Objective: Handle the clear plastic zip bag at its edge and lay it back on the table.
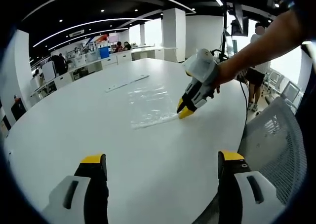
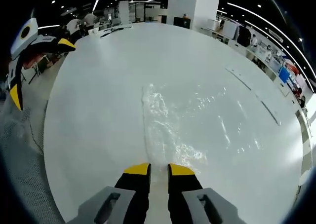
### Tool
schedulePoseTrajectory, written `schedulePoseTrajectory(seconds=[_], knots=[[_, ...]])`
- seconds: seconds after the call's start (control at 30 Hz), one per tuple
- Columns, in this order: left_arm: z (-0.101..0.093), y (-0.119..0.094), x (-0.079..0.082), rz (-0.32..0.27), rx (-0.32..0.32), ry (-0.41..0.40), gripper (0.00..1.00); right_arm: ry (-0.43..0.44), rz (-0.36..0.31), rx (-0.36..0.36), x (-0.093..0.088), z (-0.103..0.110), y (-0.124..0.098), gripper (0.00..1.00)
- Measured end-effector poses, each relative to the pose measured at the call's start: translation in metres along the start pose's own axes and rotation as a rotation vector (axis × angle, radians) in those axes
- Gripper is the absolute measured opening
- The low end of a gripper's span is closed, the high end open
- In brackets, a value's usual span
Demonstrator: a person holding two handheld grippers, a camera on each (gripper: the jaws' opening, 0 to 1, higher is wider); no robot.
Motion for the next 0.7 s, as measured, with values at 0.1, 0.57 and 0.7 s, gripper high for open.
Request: schedulePoseTrajectory(seconds=[0.1, 0.57, 0.7], knots=[[-0.001, 0.002, 0.0, 0.0, -0.004, -0.001, 0.92, -0.039, 0.009, -0.004, 0.0, 0.003, 0.002, 0.01], [0.001, 0.006, -0.005, 0.016, -0.009, -0.013, 0.9, -0.201, 0.043, 0.026, 0.0, 0.007, -0.004, 0.0], [0.002, 0.007, -0.006, 0.019, -0.011, -0.012, 0.9, -0.222, 0.023, 0.041, 0.004, 0.006, -0.008, 0.0]])
Point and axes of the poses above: the point that each gripper's makers call its tool centre point, and the gripper's own axes: y roughly forward along the fingers, z roughly to its left, x roughly out of its top, the point moved 10 cm from there along -y, roughly backward along the fingers, and after that the axes turned 9 degrees about -z, right-handed, at the moved point
